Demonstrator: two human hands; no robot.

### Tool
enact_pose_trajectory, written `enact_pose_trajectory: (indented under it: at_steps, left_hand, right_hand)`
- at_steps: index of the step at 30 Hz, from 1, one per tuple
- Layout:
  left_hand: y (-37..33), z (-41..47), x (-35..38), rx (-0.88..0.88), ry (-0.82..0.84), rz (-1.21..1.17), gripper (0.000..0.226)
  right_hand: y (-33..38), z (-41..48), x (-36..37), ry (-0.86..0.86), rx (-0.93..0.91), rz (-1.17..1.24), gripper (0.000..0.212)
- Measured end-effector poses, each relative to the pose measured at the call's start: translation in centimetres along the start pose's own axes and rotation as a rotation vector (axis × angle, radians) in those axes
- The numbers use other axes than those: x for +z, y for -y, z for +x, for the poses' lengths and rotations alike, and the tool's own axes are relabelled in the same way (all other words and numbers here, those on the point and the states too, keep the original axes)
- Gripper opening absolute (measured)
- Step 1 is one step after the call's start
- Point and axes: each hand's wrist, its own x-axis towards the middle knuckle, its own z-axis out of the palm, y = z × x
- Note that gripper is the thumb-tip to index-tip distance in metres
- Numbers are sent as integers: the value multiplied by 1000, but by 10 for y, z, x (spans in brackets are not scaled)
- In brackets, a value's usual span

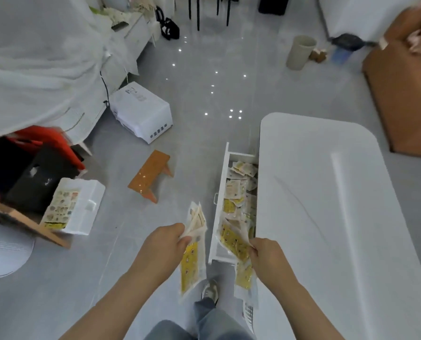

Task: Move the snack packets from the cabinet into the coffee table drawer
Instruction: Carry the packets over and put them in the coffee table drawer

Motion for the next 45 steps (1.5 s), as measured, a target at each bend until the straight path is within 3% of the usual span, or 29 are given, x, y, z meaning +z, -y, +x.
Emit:
enact_pose_trajectory:
  at_steps: [10,19,24,32,45]
  left_hand:
    - [-24,111,-27,181,98,85,24]
    - [-16,219,-56,447,325,237,25]
    - [-22,263,-59,587,451,299,25]
    - [-58,314,-21,764,524,425,28]
    - [-99,399,76,760,596,504,39]
  right_hand:
    - [-6,59,-16,-82,174,42,41]
    - [26,84,7,-243,571,243,32]
    - [50,89,16,-313,762,333,40]
    - [36,101,24,-336,911,393,41]
    - [-18,146,65,-263,1063,477,40]
